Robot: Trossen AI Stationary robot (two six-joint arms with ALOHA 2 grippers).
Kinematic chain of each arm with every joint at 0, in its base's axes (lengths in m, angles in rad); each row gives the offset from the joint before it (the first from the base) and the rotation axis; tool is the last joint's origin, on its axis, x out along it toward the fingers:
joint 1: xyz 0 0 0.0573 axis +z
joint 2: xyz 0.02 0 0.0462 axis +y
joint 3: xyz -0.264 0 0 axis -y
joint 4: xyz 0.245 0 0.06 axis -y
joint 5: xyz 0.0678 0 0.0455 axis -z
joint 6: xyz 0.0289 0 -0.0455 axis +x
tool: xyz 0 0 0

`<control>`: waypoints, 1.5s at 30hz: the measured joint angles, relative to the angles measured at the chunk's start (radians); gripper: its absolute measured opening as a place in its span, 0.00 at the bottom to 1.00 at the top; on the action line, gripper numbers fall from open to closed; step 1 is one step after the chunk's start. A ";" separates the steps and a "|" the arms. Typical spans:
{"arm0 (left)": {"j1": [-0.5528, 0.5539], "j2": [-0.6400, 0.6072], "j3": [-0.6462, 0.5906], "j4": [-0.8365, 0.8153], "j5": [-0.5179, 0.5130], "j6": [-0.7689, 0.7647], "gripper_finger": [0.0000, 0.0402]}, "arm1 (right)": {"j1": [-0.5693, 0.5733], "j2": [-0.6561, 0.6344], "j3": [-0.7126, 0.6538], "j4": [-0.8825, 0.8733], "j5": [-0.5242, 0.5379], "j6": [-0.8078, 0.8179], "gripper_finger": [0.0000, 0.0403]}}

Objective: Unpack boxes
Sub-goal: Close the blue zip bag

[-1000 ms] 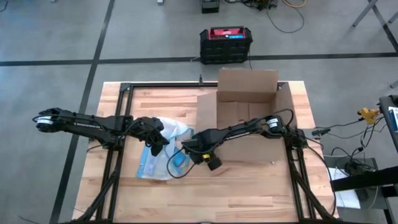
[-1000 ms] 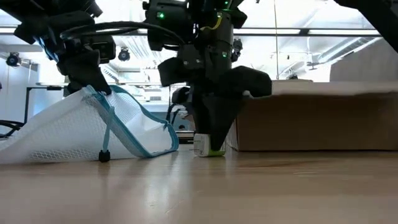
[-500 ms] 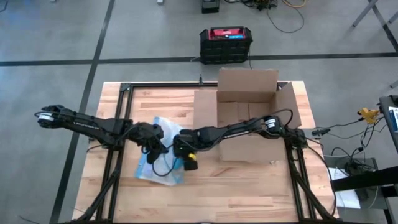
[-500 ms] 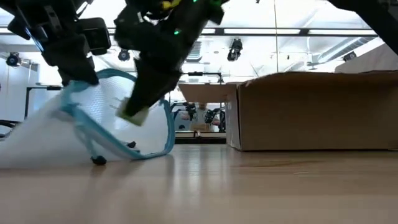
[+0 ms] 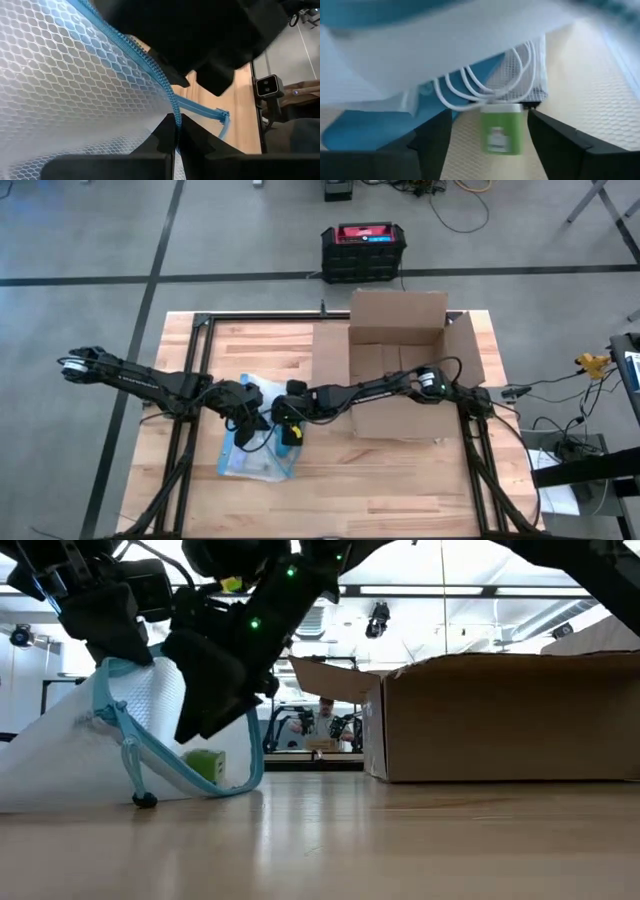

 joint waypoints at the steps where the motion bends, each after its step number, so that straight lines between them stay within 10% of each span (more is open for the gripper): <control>1: 0.000 0.000 0.000 0.000 -0.001 0.000 0.01 | 0.000 -0.001 0.002 -0.017 -0.001 0.024 0.64; 10: -0.007 0.001 0.000 0.082 -0.100 0.085 0.10 | 0.056 -0.075 0.143 -0.377 -0.259 0.087 0.61; 23: -0.245 0.089 0.000 0.208 -0.153 -0.204 0.41 | 0.243 -0.077 0.062 -0.401 -0.268 0.036 0.39; 33: -0.651 0.399 0.150 0.165 -0.525 -0.491 0.36 | 0.297 -0.076 -0.015 -0.258 -0.130 0.133 0.25; 45: -0.714 0.792 0.433 0.034 -0.699 -0.266 0.46 | 0.346 -0.029 -0.017 -0.180 -0.087 0.450 0.18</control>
